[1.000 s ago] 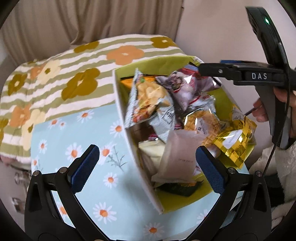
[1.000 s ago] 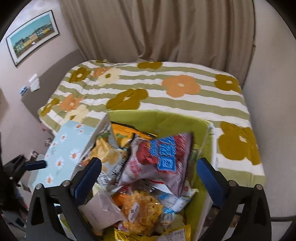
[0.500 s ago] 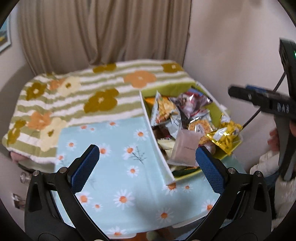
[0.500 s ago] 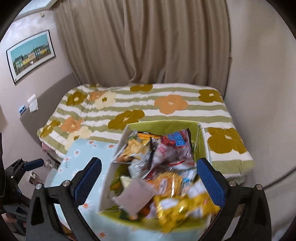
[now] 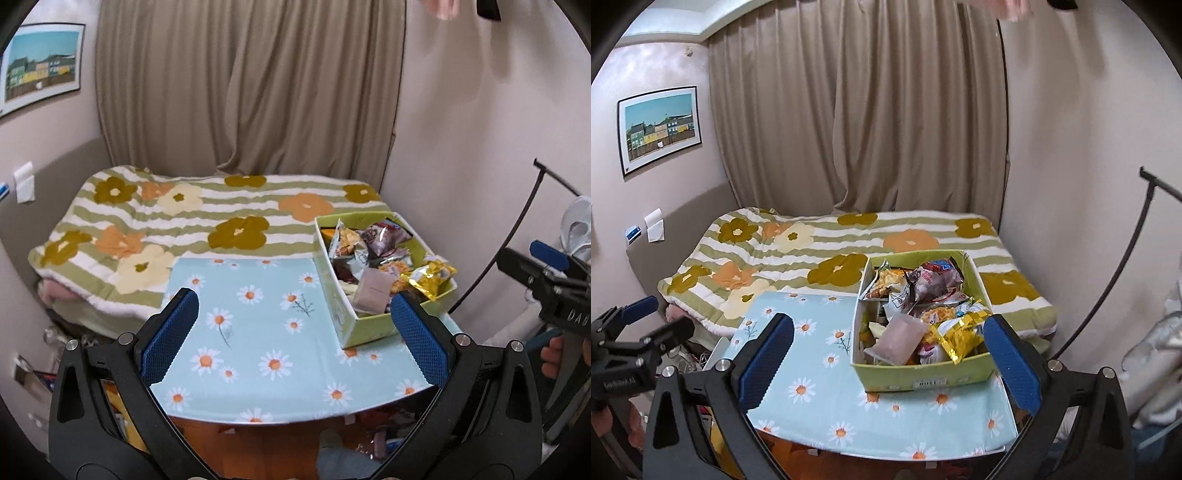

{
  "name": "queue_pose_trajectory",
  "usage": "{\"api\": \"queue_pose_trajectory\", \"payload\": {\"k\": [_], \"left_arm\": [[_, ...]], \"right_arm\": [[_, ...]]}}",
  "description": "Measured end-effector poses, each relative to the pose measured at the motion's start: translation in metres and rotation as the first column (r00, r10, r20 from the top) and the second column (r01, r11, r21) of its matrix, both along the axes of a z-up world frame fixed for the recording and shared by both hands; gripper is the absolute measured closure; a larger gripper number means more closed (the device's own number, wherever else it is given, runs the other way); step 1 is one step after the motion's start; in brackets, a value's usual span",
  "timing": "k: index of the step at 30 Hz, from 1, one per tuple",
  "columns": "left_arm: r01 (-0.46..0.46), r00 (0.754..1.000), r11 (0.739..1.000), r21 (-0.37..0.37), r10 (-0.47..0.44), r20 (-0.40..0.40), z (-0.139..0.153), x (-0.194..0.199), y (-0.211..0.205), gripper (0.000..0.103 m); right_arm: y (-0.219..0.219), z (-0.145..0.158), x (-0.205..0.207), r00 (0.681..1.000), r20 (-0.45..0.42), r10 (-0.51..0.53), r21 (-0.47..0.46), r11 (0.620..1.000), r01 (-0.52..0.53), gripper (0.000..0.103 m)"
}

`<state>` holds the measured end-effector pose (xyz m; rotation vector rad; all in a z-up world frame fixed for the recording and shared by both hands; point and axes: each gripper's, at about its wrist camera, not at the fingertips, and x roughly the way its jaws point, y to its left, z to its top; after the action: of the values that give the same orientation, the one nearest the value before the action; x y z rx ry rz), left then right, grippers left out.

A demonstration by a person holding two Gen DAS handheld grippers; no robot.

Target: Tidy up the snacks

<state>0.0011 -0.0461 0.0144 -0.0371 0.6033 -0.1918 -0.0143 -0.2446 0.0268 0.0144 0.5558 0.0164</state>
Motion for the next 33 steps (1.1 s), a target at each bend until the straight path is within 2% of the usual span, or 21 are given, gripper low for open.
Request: {"api": "queue_pose_trajectory", "payload": {"k": [5, 12, 33], "left_arm": [[-0.014, 0.999, 1.000, 0.007, 0.013, 0.033, 0.002, -0.022, 0.011, 0.000], [-0.004, 0.999, 1.000, 0.013, 0.003, 0.054, 0.006, -0.023, 0.007, 0.000], [-0.016, 0.997, 1.000, 0.023, 0.015, 0.074, 0.009, -0.019, 0.007, 0.000]], "right_arm": [[0.003, -0.004, -0.019, 0.999, 0.016, -0.033, -0.002, 0.999, 0.033, 0.001], [0.005, -0.003, -0.028, 0.999, 0.024, -0.049, -0.004, 0.999, 0.049, 0.001], [0.007, 0.000, -0.022, 0.998, 0.028, -0.050, -0.002, 0.999, 0.050, 0.001]]}}
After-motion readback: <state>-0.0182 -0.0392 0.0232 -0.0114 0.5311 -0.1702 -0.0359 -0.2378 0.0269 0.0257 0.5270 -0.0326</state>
